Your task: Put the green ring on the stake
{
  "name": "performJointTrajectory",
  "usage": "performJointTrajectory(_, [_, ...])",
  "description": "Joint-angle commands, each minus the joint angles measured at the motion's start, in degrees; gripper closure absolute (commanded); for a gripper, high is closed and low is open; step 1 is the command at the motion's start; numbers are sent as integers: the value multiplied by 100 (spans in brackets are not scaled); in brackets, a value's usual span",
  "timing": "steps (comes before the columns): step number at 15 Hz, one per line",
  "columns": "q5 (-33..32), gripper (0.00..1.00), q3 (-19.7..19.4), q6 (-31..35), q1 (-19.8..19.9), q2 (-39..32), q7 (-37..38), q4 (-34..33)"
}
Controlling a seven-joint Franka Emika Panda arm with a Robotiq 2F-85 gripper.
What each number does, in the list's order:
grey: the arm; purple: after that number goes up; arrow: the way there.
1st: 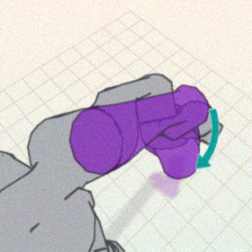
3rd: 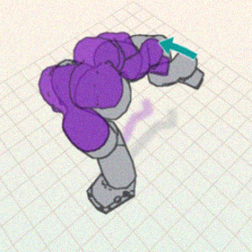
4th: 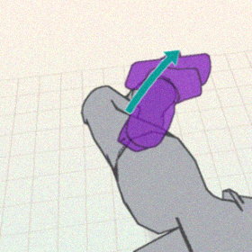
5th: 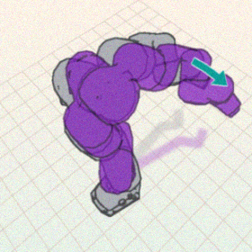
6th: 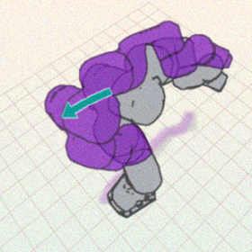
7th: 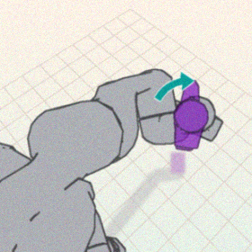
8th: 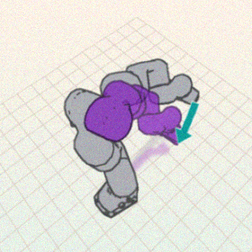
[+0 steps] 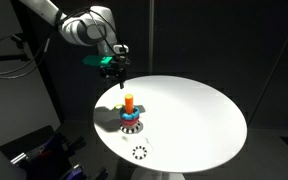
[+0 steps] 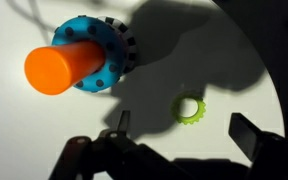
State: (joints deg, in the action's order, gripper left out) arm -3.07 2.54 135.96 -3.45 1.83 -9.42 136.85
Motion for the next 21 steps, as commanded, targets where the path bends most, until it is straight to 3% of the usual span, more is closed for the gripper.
performJointTrajectory(1, [49,0,56,101,-23,-312,-37,-33])
performJointTrajectory(5, [58,0,160,246,-59,-626,-58,4])
performJointTrajectory(14, [-90,0,299,1499,-165,-1290,34,143])
performJointTrajectory(21, [-240,0,260,1911,-155,-1859,18,-105])
